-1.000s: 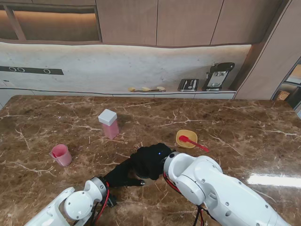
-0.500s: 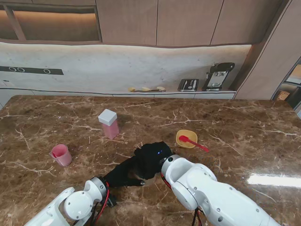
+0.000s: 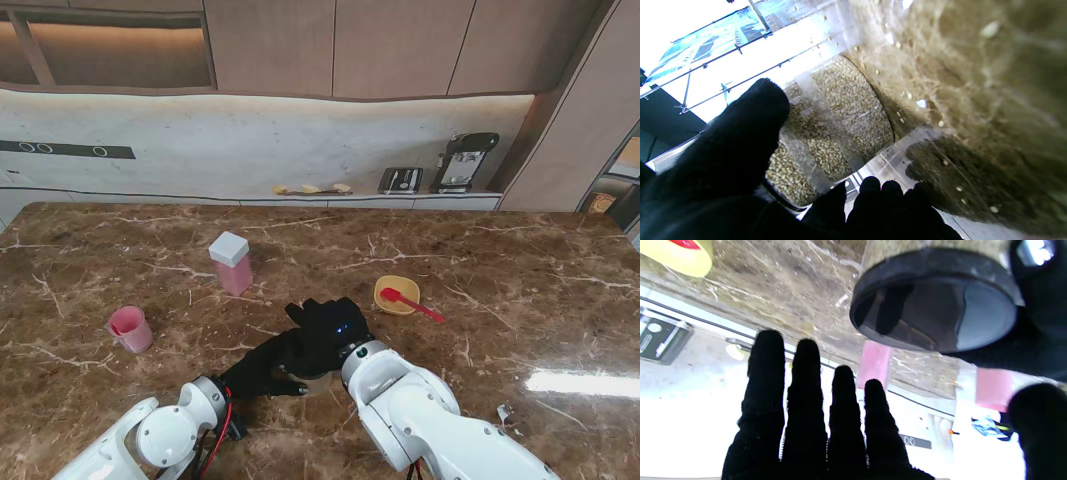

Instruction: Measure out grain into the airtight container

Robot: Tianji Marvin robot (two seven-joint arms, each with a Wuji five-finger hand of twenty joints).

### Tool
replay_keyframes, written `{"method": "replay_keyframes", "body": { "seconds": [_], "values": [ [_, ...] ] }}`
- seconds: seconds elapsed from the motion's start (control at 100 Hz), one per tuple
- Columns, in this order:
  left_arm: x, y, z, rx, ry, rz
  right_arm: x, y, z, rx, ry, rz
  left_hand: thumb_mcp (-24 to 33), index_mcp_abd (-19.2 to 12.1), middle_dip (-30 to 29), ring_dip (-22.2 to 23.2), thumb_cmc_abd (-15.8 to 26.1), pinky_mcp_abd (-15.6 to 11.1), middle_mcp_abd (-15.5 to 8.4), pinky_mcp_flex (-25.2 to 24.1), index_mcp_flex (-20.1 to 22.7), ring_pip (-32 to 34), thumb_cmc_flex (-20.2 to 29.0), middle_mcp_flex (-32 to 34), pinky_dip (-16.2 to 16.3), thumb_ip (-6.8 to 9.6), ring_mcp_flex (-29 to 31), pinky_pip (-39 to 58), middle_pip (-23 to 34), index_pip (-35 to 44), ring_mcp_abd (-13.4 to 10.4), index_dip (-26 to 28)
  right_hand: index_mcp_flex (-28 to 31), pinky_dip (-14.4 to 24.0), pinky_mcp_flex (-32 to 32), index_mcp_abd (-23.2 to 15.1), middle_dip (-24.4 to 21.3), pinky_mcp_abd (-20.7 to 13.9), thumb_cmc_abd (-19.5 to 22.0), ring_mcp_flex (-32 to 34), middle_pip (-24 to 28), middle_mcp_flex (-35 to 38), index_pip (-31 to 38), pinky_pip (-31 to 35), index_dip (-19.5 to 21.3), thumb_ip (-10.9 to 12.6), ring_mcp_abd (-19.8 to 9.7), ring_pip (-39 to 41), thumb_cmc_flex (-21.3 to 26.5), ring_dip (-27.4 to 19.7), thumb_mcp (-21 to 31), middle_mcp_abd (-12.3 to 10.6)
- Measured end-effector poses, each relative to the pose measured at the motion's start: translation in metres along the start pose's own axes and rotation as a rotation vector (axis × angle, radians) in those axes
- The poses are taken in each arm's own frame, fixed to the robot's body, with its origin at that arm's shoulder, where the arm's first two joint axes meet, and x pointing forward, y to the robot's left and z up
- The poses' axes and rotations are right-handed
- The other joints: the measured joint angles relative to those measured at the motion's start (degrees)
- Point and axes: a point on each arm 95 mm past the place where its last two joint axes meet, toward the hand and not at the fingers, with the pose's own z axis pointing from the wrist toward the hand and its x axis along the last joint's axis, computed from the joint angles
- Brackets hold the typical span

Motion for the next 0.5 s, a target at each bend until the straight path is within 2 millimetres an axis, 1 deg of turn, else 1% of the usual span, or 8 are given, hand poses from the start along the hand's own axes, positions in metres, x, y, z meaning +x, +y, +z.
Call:
{"method": "replay_keyframes", "body": {
  "seconds": [0.06,0.13,0.26,0.28,0.31,0.4,0.44,0.5],
  "values": [
    [0.0,0.0,0.0,0.0,0.0,0.0,-0.003,0.007,-0.003,0.012,0.046,0.011,0.0,0.0,0.0,0.0,0.0,0.0,0.0,0.0,0.0,0.0,0.0,0.0,0.0,0.0,0.0,0.0,0.0,0.0,0.0,0.0,-0.8,1.4,-5.1,0.0,-0.9,0.4,-6.4,-5.1,-1.9,-3.5,-1.8,-3.0,0.0,0.0,0.1,-2.2,7.7,-1.0,0.0,0.0],
    [0.0,0.0,0.0,0.0,0.0,0.0,-0.005,0.012,-0.006,0.072,0.096,0.047,0.0,0.0,0.0,0.0,0.0,0.0,0.0,0.0,0.0,0.0,0.0,0.0,0.0,0.0,0.0,0.0,0.0,0.0,0.0,0.0,-1.3,2.6,-7.2,0.1,-2.2,0.4,-13.1,-6.6,-3.0,-5.1,-4.1,-5.0,-1.0,0.0,0.6,-3.2,17.6,-2.8,-2.6,0.1],
    [0.0,0.0,0.0,0.0,0.0,0.0,-0.007,0.016,-0.006,0.115,0.151,0.033,0.0,0.0,0.0,0.0,0.0,0.0,0.0,0.0,0.0,0.0,0.0,0.0,0.0,0.0,0.0,0.0,0.0,0.0,0.0,0.0,0.2,2.6,-7.2,-0.9,-3.5,0.4,-17.5,-8.0,-4.2,-5.7,-6.2,-5.9,-4.0,0.0,1.1,-4.0,31.8,-4.2,-5.1,0.2],
    [0.0,0.0,0.0,-0.001,0.0,0.0,-0.008,0.016,-0.006,0.116,0.155,0.027,0.0,0.0,0.0,0.0,0.0,0.0,0.0,0.0,0.0,0.0,0.0,0.0,0.0,0.0,0.0,0.0,0.0,0.0,0.0,0.0,0.2,2.6,-7.0,-1.0,-3.7,0.4,-17.9,-8.0,-4.2,-5.7,-6.2,-6.0,-4.1,0.0,1.2,-4.0,33.1,-4.2,-5.6,0.2],
    [0.0,0.0,0.0,-0.001,0.0,0.0,-0.008,0.016,-0.005,0.119,0.162,0.021,0.0,0.0,0.0,0.0,0.0,0.0,0.0,0.0,0.0,0.0,0.0,0.0,0.0,0.0,0.0,0.0,0.0,0.0,0.0,0.0,0.2,2.6,-6.4,-1.5,-3.7,0.4,-19.3,-8.0,-4.2,-5.7,-6.2,-6.0,-4.2,0.0,1.2,-4.0,34.1,-4.3,-2.9,0.2],
    [0.0,0.0,0.0,-0.001,0.0,0.0,-0.008,0.014,-0.001,0.135,0.18,0.013,0.0,0.0,0.0,0.0,0.0,0.0,0.0,0.0,0.0,0.0,0.0,0.0,0.0,0.0,0.0,0.0,0.0,0.0,0.0,0.0,0.9,2.0,-4.4,-2.8,-3.8,0.1,-26.5,-7.9,-4.2,-5.7,-4.3,-6.2,-5.2,-1.4,1.3,-3.9,33.3,-4.8,13.2,0.2],
    [0.0,0.0,0.0,-0.001,0.0,0.0,-0.007,0.011,0.002,0.151,0.188,0.013,0.0,0.0,0.0,0.0,0.0,0.0,0.0,0.0,0.0,0.0,0.0,0.0,0.0,0.0,0.0,0.0,0.0,0.0,0.0,0.0,1.7,2.0,-3.3,-3.1,-3.8,-0.4,-27.7,-6.7,-4.0,-5.4,-3.9,-5.7,-5.3,-2.0,1.3,-3.2,32.9,-4.8,16.2,0.2],
    [0.0,0.0,0.0,-0.001,0.0,0.0,-0.007,0.008,0.005,0.177,0.192,0.015,0.0,0.0,0.0,0.0,0.0,0.0,0.0,0.0,0.0,0.0,0.0,0.0,0.0,0.0,0.0,0.0,0.0,0.0,0.0,0.0,2.5,1.9,-1.7,-4.1,-3.8,-1.0,-28.2,-4.4,-2.5,-3.3,-3.1,-4.4,-5.3,-2.0,1.3,-2.1,32.9,-4.8,17.6,0.1]
  ]
}}
